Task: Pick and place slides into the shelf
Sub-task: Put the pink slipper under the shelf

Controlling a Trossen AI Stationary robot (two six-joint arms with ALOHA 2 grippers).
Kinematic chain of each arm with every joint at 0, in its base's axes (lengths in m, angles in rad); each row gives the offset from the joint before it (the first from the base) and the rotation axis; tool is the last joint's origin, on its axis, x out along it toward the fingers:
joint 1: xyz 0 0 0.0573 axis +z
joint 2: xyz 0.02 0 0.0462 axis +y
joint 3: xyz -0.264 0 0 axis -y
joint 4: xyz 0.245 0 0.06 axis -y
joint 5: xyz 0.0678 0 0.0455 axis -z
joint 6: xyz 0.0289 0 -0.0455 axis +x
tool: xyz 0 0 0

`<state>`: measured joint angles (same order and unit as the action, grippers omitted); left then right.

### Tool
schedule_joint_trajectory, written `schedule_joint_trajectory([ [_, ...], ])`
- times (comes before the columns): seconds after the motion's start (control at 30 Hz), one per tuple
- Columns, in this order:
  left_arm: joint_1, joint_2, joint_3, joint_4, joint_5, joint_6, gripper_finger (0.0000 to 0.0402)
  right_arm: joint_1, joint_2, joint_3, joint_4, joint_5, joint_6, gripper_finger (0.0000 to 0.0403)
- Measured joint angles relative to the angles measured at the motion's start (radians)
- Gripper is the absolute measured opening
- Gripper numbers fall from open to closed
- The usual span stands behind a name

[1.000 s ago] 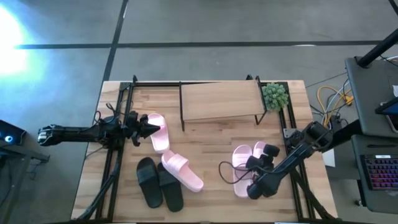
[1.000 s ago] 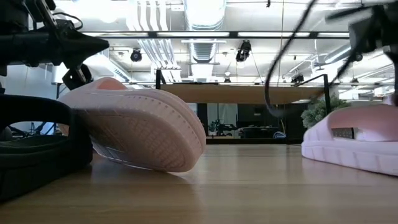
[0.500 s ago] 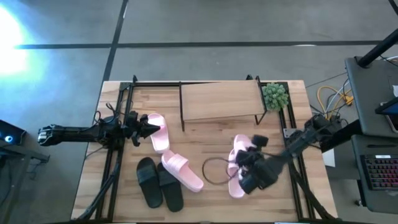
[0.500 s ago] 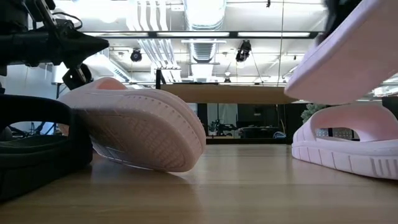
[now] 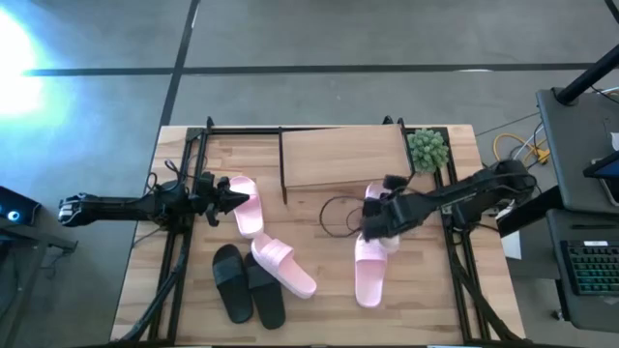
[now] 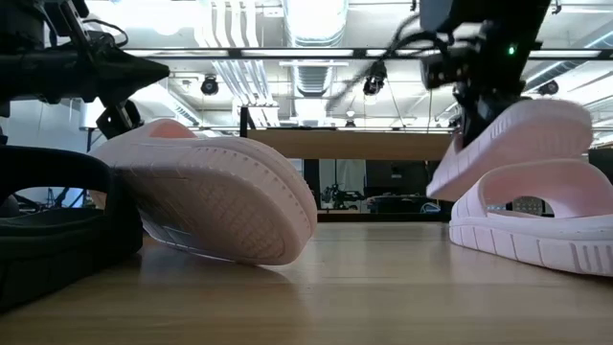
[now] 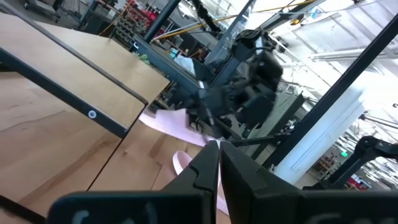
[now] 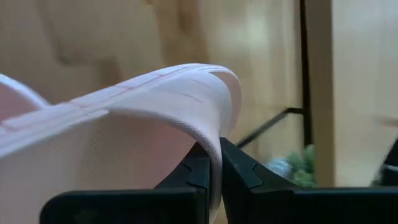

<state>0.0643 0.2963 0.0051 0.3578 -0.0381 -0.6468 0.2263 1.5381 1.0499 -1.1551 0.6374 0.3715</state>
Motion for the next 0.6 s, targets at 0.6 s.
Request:
schedule_joint_trajectory([
  [0.6,0.000,-0.004,0.000,0.001,-0.052,0.000,0.0002,-0.104,-0.030,-0.156,0.265,0.019,-0.365,0.0013],
])
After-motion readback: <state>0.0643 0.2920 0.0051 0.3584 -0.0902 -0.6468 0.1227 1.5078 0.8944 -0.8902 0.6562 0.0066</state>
